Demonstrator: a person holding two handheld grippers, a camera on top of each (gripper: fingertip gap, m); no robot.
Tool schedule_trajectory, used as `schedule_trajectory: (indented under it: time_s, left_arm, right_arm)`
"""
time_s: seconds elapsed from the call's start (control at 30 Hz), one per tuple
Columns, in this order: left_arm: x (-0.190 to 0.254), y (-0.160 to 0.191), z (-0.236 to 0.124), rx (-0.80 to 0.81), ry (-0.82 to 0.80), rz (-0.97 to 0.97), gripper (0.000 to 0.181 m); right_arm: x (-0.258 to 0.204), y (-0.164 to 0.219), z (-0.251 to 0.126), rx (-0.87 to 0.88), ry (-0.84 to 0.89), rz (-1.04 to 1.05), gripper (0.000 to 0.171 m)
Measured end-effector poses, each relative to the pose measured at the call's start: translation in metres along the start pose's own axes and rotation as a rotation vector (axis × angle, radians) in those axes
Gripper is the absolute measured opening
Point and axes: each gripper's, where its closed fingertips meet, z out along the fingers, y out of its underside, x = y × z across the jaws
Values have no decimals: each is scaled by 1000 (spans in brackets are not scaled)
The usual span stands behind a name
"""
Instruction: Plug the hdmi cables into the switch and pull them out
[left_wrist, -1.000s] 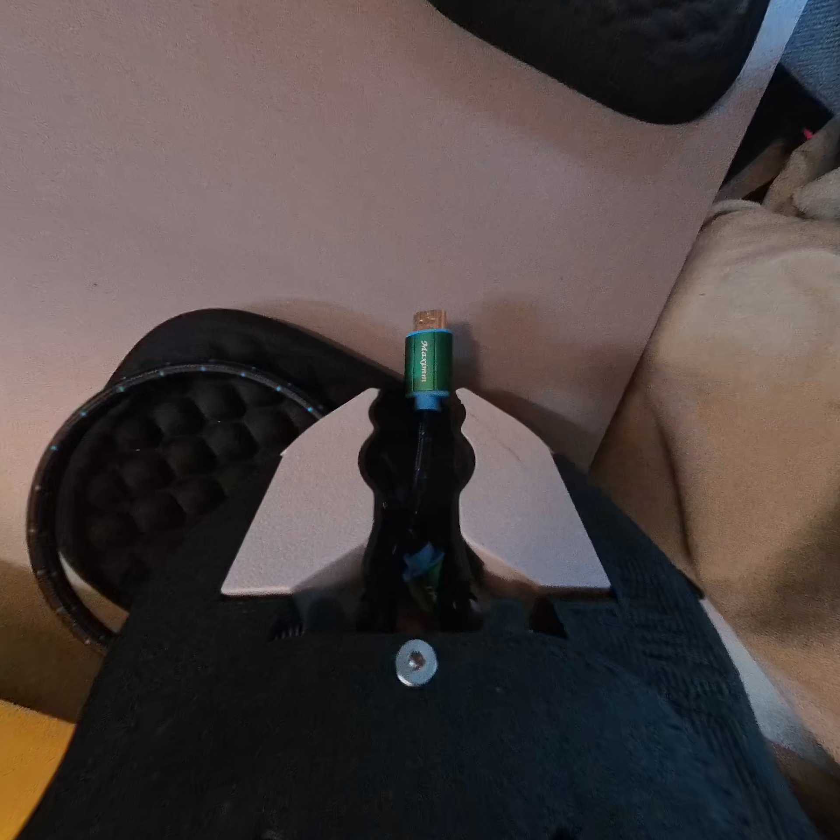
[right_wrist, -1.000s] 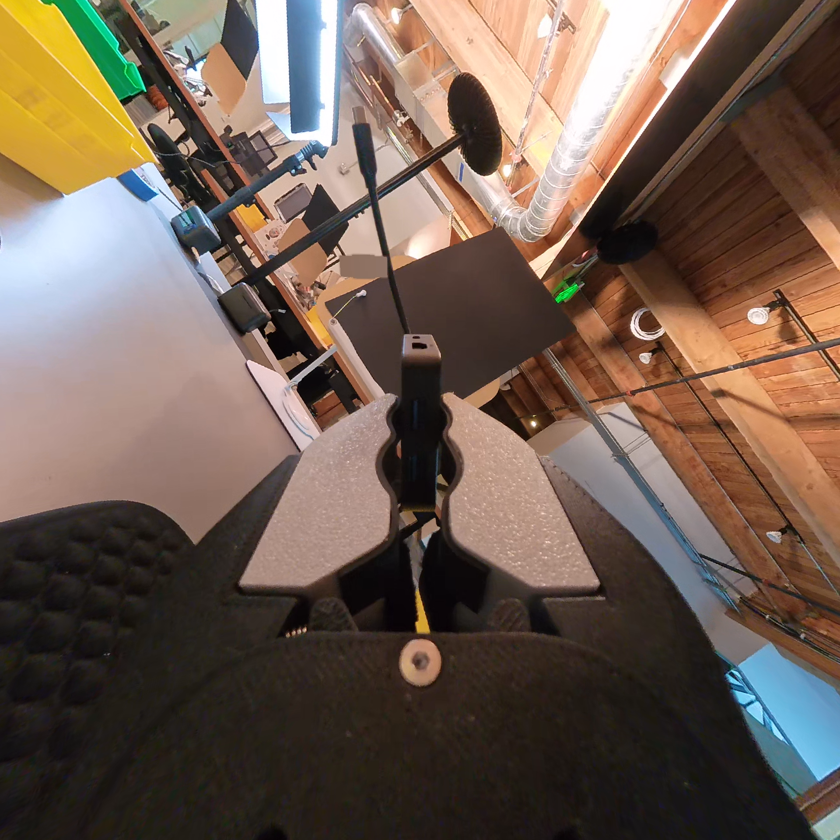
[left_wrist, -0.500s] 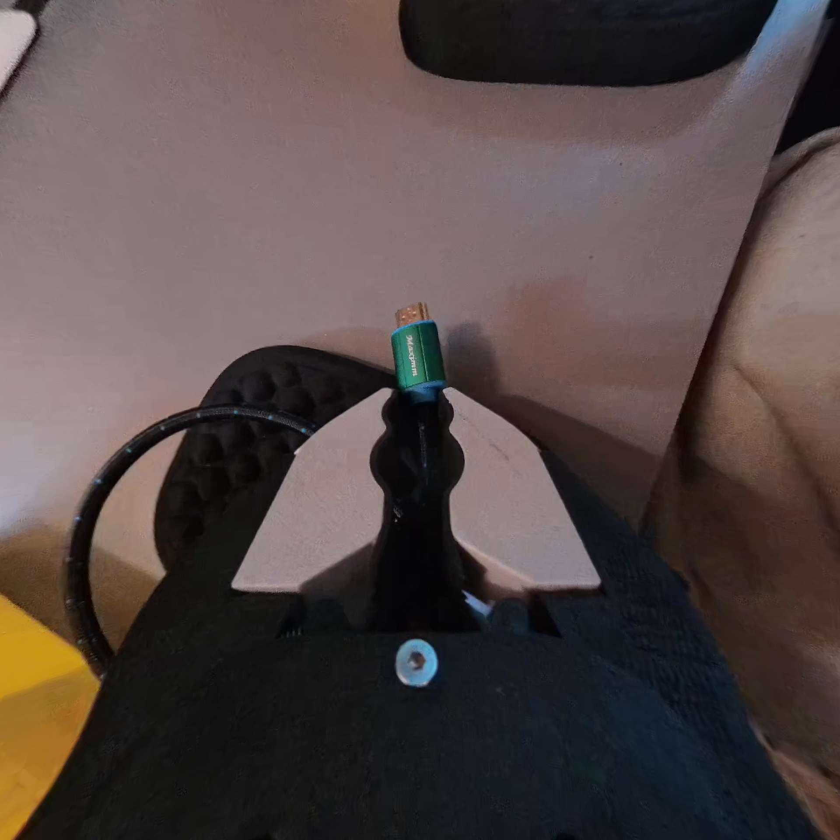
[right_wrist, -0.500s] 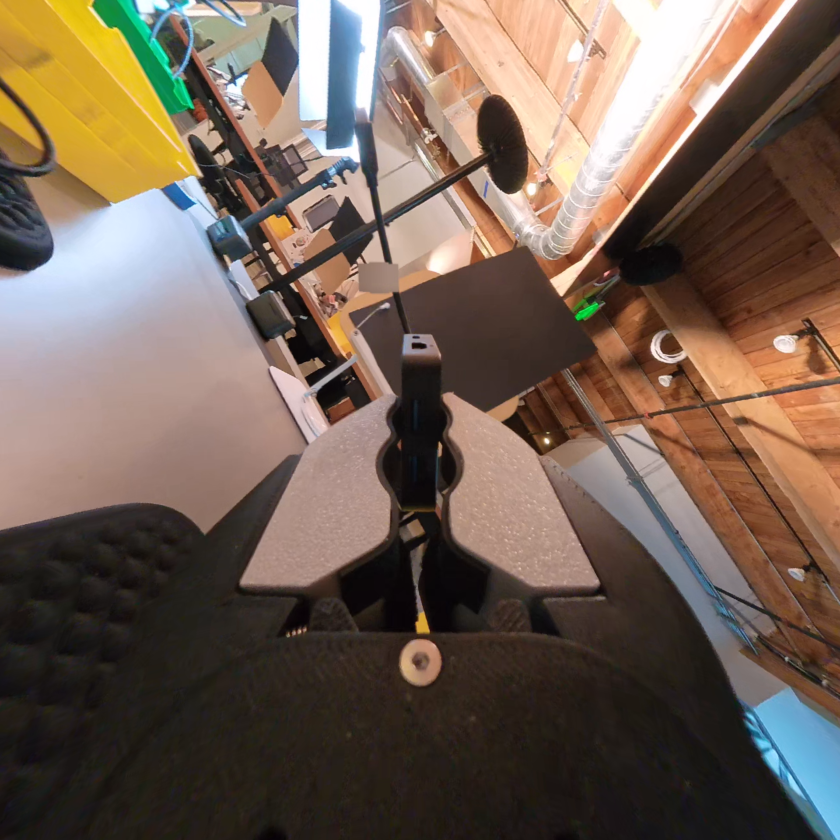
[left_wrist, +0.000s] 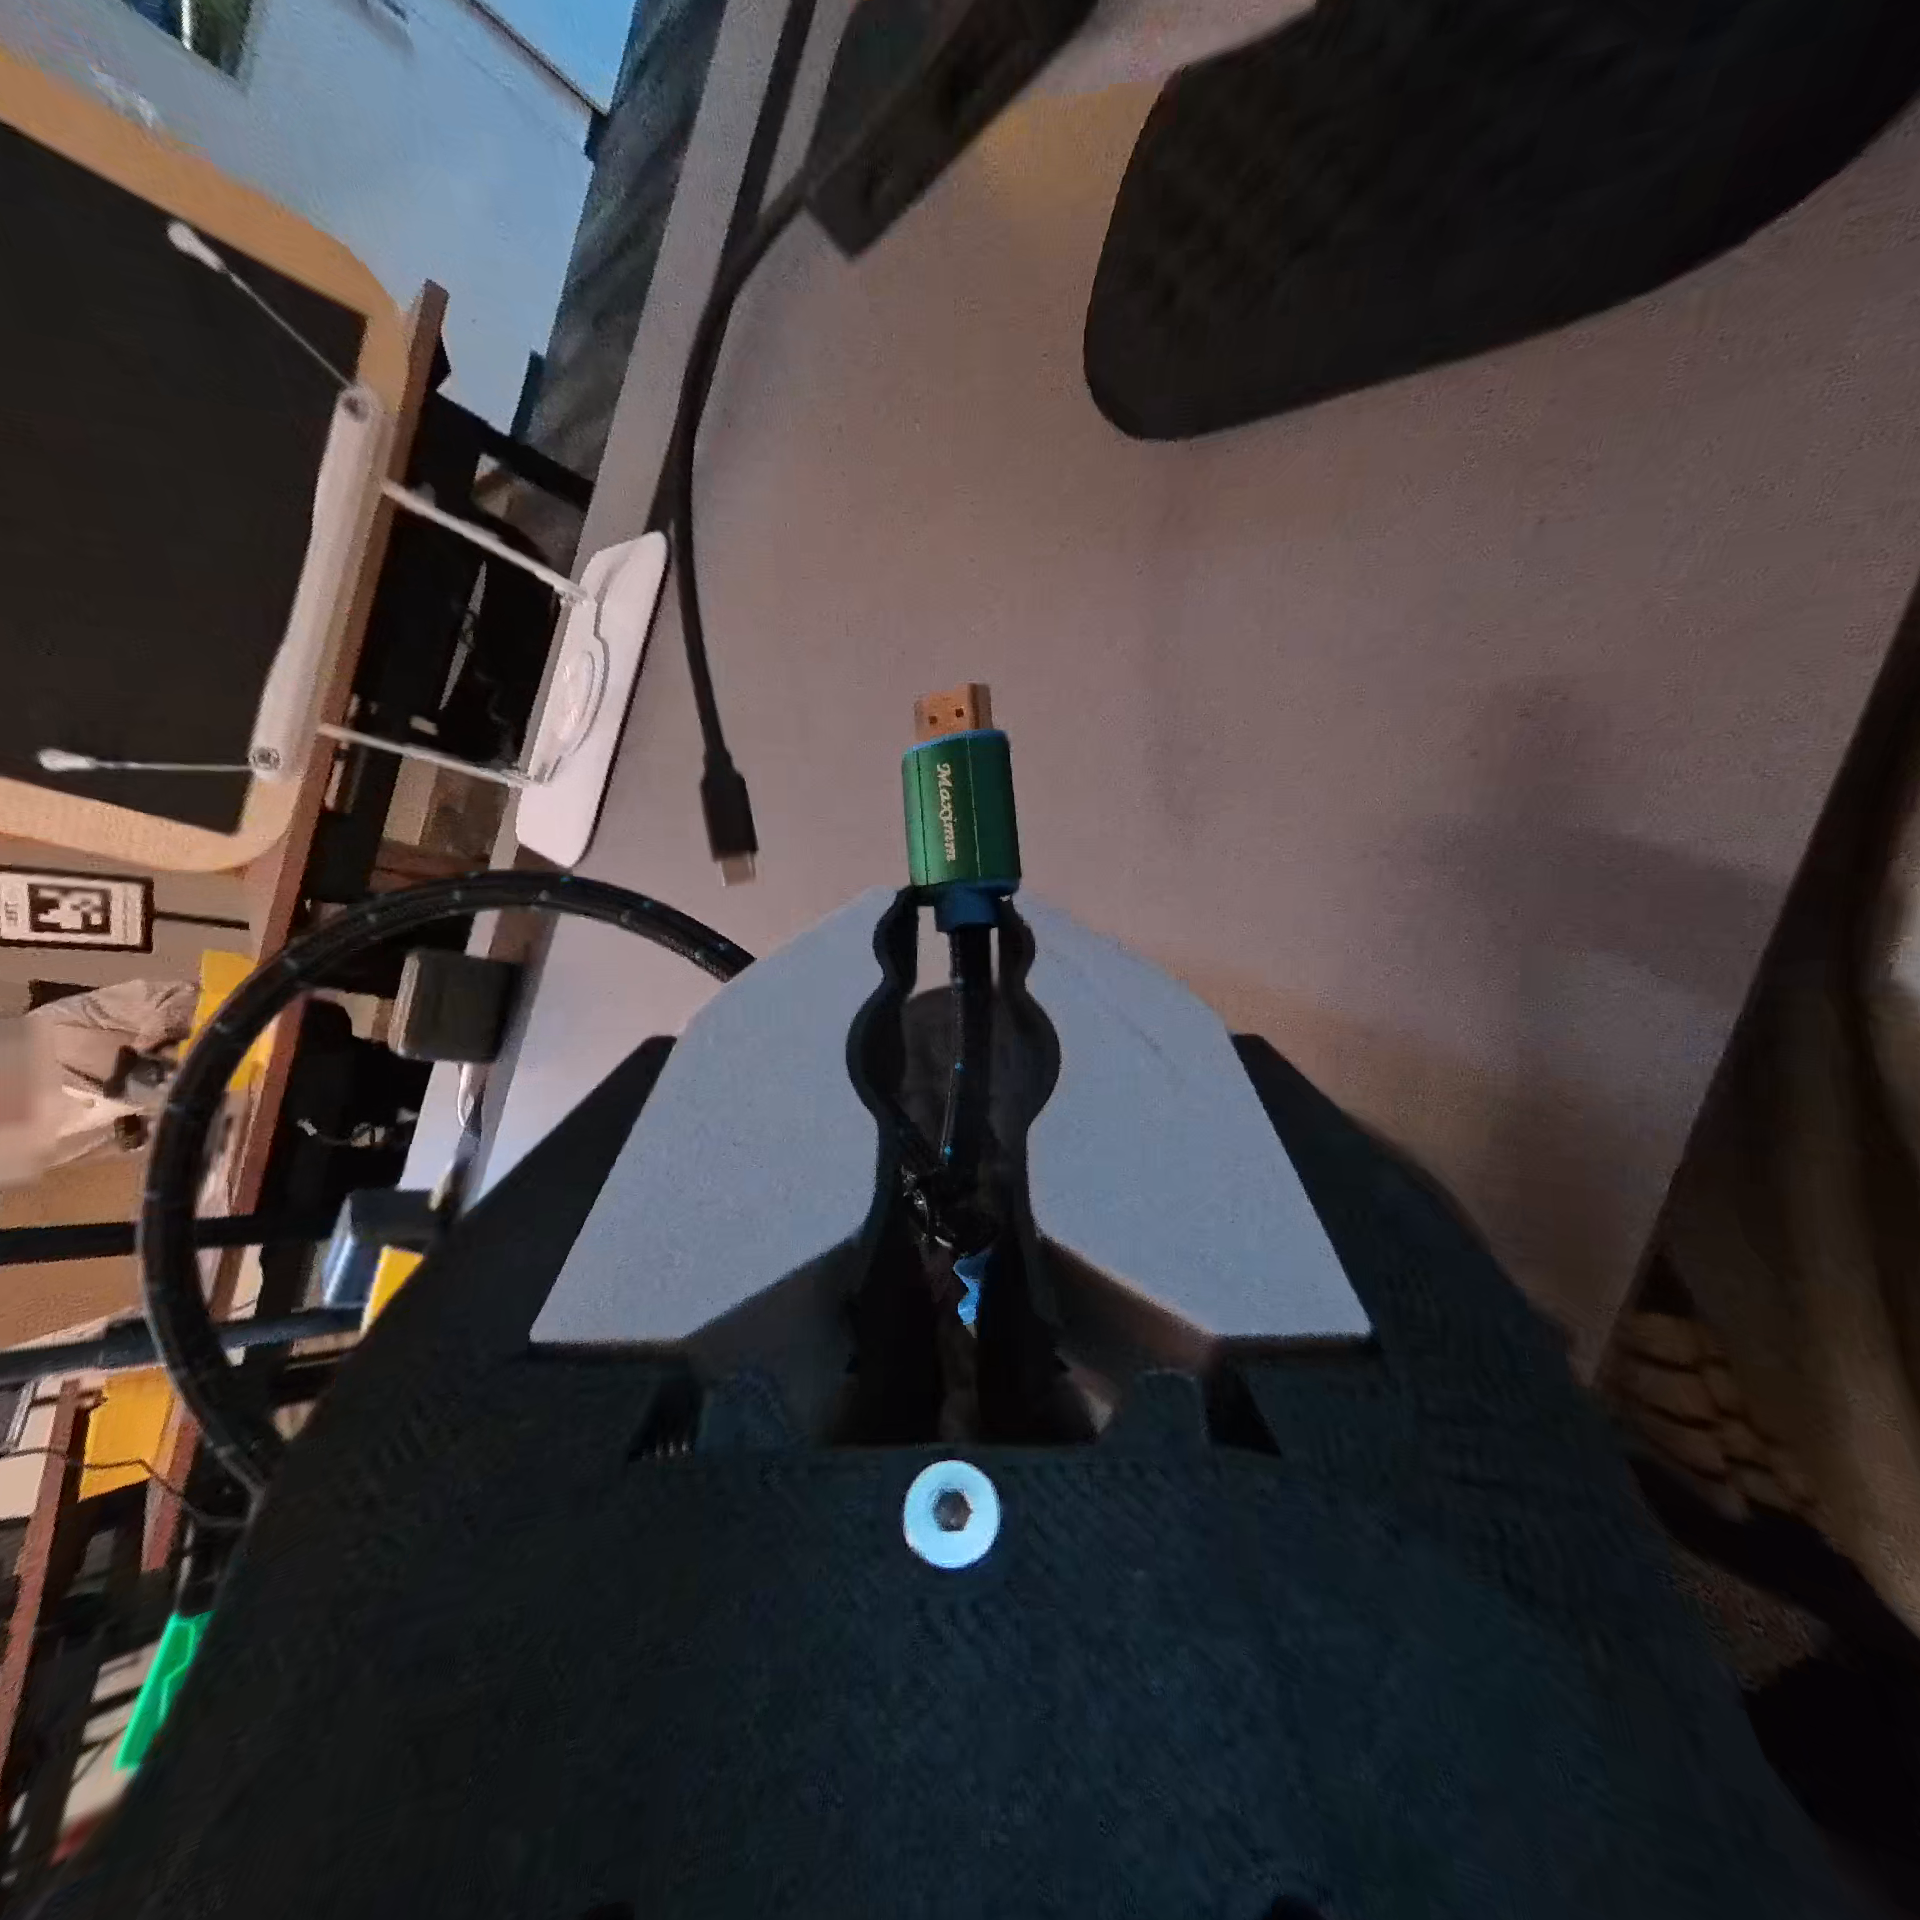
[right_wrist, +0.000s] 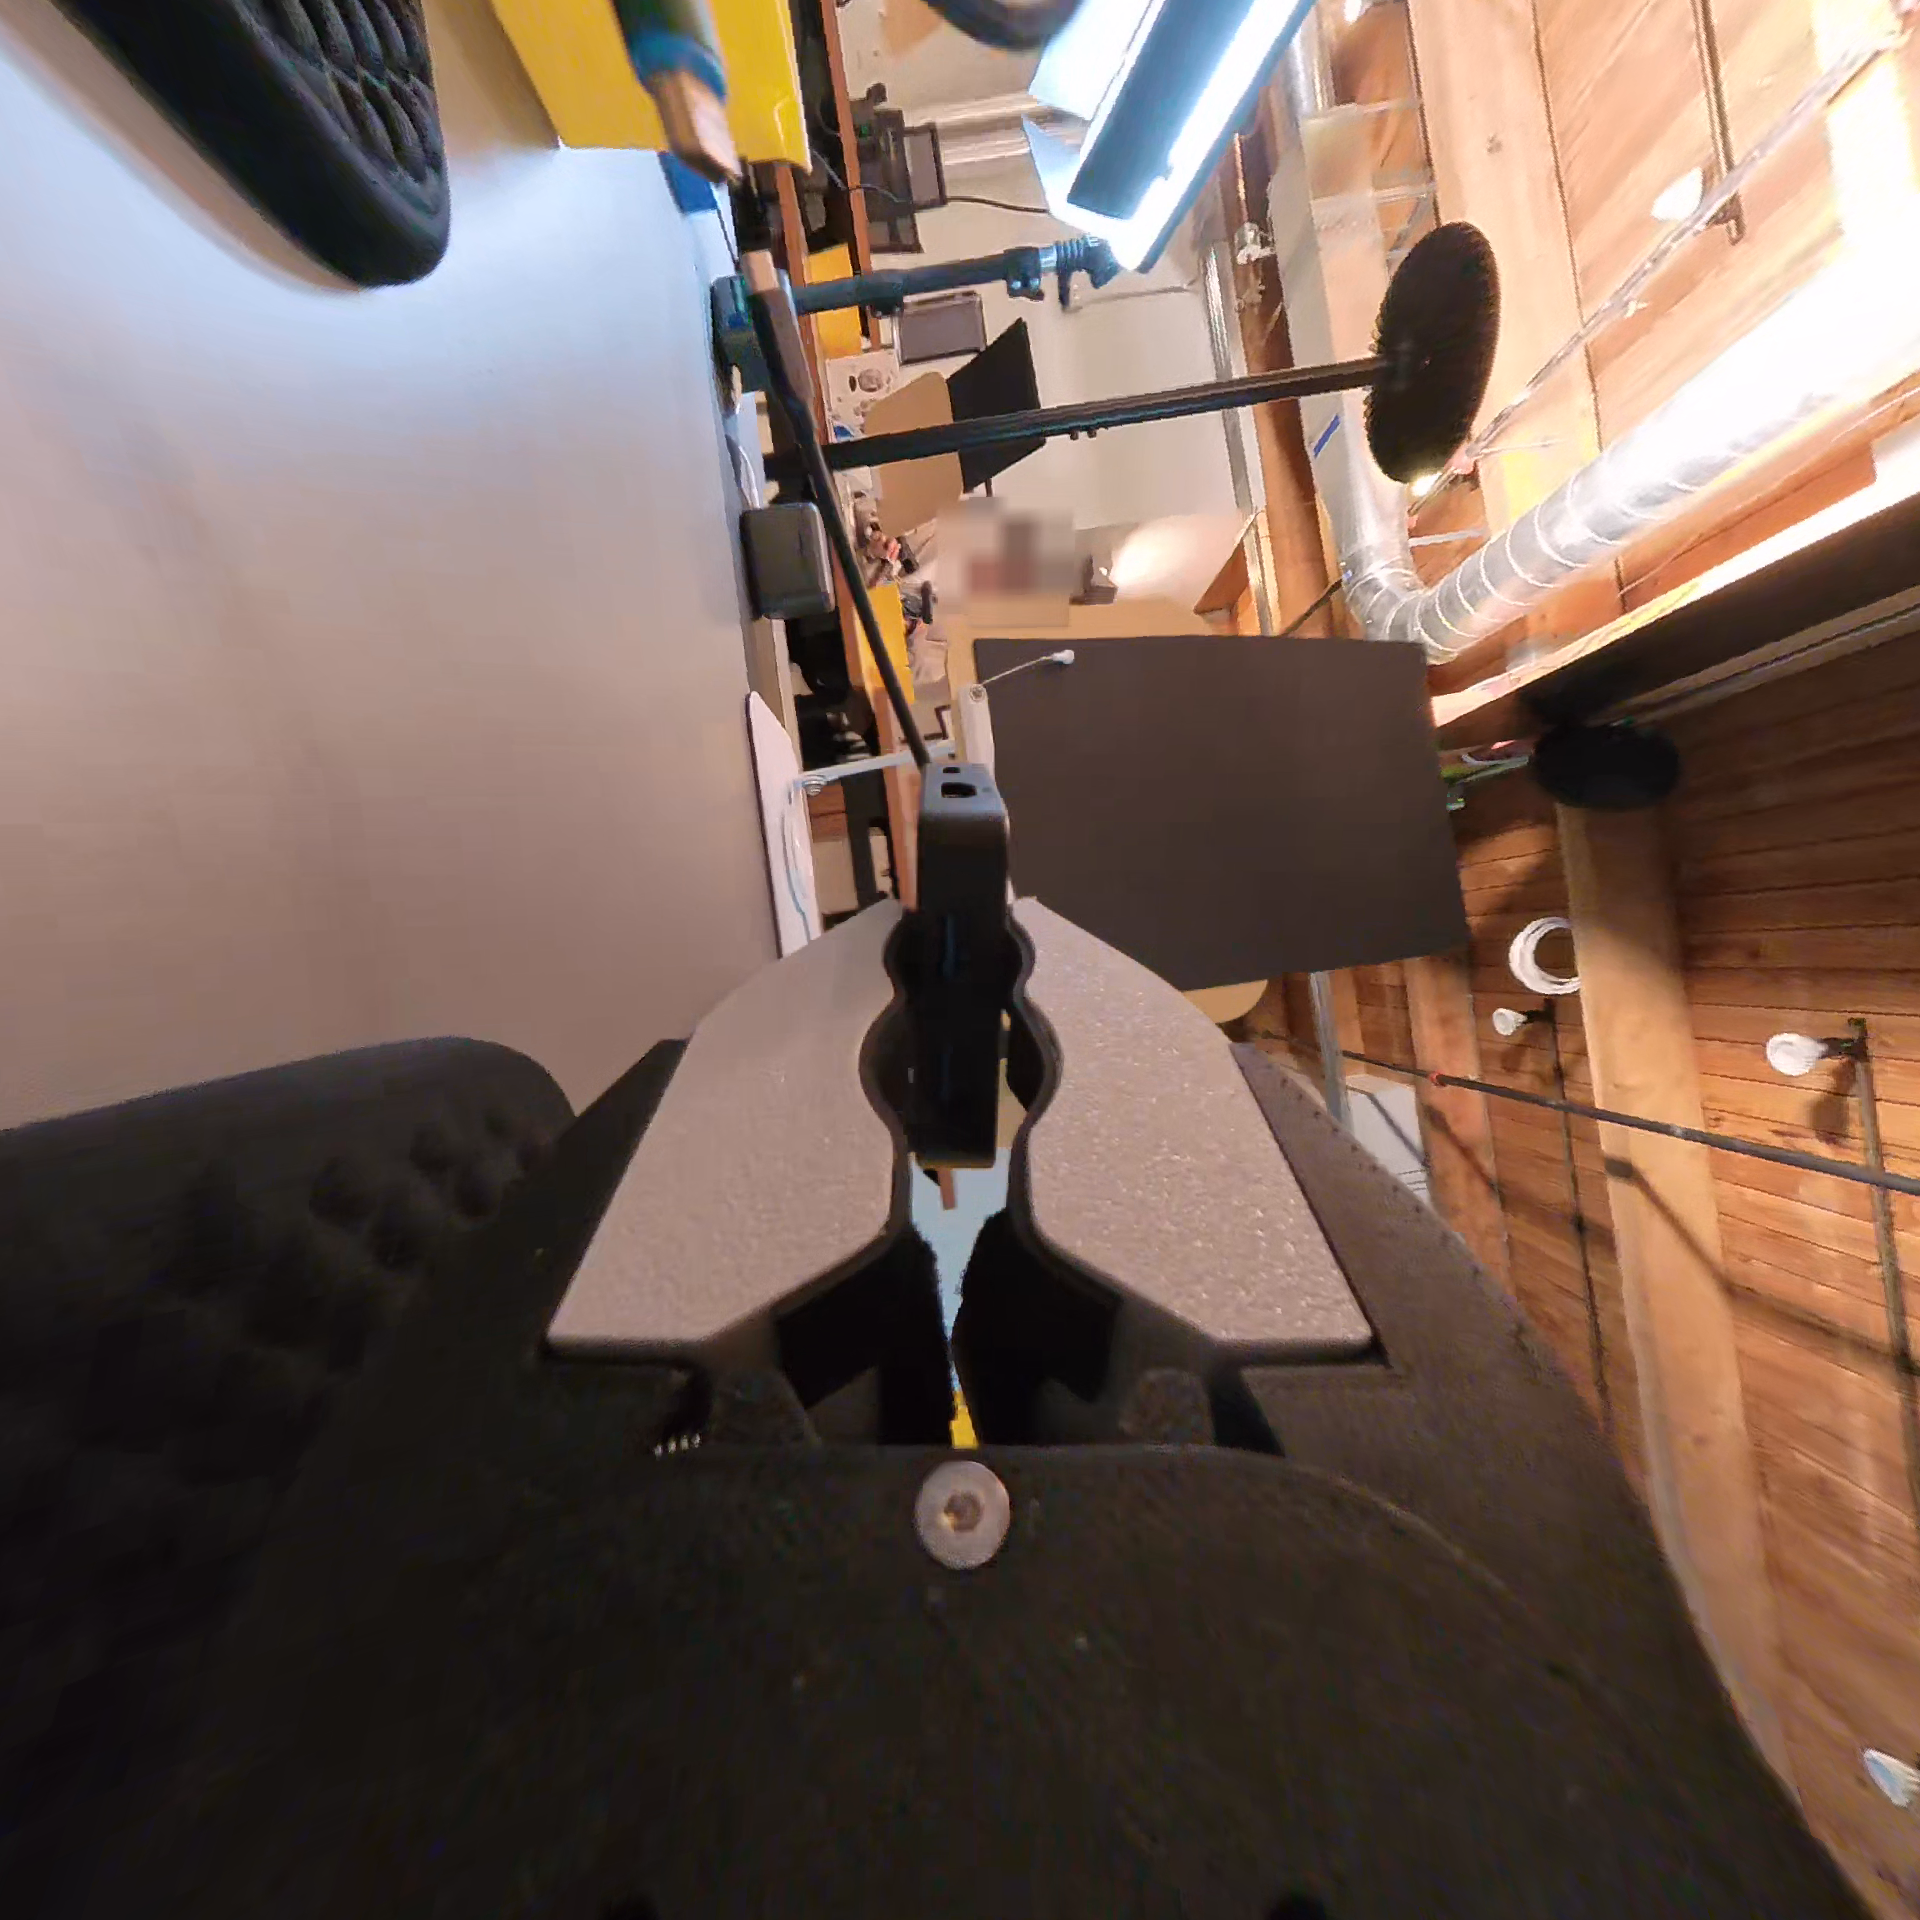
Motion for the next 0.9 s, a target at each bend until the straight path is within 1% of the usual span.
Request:
schedule_trajectory:
  time_s: [0.1,0.17,0.23,0.37,0.43,0.53,0.67,0.77,0.9]
  left_arm:
    - [5,-19,7,51,27,-4,14]
    - [5,-23,13,58,39,-6,15]
    - [7,-23,17,50,54,-6,15]
    - [18,-26,22,82,143,-78,15]
    - [20,-26,22,93,170,-112,15]
    - [18,-21,24,72,140,-81,14]
    - [25,-20,27,53,184,-86,13]
    - [24,-16,31,23,182,-81,13]
    - [25,-14,41,31,187,-137,13]
  right_arm:
    - [-6,-11,8,-23,28,-129,14]
    - [-14,-20,12,-26,31,-237,14]
    - [-21,-29,16,-13,29,-295,14]
    - [-25,-43,20,10,52,-334,14]
    - [-30,-48,21,25,37,-334,14]
    - [-33,-50,22,32,25,-307,14]
    - [-34,-54,21,42,30,-309,14]
    - [-39,-53,22,37,5,-327,14]
    - [-45,-43,23,-8,-34,-320,14]
